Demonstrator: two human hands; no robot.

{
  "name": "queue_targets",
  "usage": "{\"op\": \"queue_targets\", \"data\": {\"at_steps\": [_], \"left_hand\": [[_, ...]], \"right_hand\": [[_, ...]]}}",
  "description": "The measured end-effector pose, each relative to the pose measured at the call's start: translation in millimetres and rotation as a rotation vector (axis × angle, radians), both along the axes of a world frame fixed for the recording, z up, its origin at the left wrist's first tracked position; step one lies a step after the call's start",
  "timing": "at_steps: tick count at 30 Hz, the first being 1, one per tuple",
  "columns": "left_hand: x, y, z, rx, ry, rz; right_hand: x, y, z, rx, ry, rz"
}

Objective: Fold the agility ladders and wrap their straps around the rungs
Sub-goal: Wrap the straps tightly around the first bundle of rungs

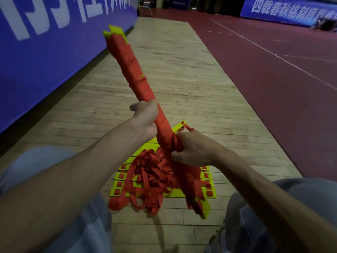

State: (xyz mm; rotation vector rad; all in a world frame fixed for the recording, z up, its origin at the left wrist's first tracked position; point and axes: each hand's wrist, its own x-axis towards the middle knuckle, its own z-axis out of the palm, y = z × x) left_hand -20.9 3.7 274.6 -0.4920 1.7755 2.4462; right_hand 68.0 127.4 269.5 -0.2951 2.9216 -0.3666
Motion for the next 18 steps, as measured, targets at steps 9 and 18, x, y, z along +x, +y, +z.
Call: {"op": "queue_targets", "data": {"at_steps": [9,18], "left_hand": [[8.8,-2.7,2.7,-0.055,-0.081,-0.140],[24.5,-1.1,14.2,0.003,-0.033,-0.297]], "right_hand": [[2.3,-4.4,-12.2,0.096,0.048,-0.017],[-9.3,1.9,-19.7,-0.102,0.101,-0.199]]}}
